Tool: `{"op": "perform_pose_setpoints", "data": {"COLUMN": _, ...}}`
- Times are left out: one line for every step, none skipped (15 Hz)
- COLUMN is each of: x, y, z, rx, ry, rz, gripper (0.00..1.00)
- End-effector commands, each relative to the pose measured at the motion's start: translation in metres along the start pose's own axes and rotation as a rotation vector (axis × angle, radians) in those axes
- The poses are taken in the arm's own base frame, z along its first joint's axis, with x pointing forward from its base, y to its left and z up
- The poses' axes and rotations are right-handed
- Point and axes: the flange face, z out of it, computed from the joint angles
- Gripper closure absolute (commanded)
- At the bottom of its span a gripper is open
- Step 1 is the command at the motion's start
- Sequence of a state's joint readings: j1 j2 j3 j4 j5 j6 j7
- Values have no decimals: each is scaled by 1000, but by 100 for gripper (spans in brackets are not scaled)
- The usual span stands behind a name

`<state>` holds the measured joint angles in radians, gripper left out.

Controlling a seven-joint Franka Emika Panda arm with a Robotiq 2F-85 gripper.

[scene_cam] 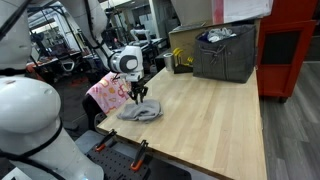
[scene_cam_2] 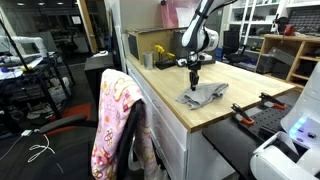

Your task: Remove the grey cloth from the chair and then put it on the table

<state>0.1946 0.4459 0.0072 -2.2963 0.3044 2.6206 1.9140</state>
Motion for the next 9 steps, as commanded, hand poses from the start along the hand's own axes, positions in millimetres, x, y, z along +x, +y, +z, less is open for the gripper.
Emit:
{"op": "perform_pose_setpoints", "data": {"x": 1, "y": -10, "z": 0, "rx": 104, "ry": 28, "rz": 125, "gripper": 95}}
{"op": "perform_pose_setpoints", "data": {"x": 3, "y": -11, "z": 2, "rx": 117, "ry": 46, "rz": 130, "gripper": 100}}
{"op": "perform_pose_setpoints", "data": {"x": 2, "y": -13, "z": 7, "rx": 132, "ry": 76, "rz": 125, "gripper": 100}}
{"op": "perform_pose_setpoints", "data": {"x": 2, "y": -14, "z": 12, "rx": 141, "ry": 106, "rz": 119, "gripper": 100}}
{"op": "perform_pose_setpoints", "data": {"x": 0, "y": -15, "z": 19, "rx": 147, "ry": 140, "rz": 108, "gripper": 100}}
{"op": "perform_pose_setpoints", "data": {"x": -2, "y": -16, "z": 26, "rx": 149, "ry": 167, "rz": 99, "gripper": 100}}
{"op": "perform_pose_setpoints", "data": {"x": -5, "y": -17, "z": 34, "rx": 153, "ry": 191, "rz": 89, "gripper": 100}}
{"op": "perform_pose_setpoints", "data": {"x": -9, "y": -18, "z": 41, "rx": 158, "ry": 213, "rz": 77, "gripper": 100}}
{"op": "perform_pose_setpoints", "data": {"x": -12, "y": -20, "z": 46, "rx": 162, "ry": 233, "rz": 64, "gripper": 100}}
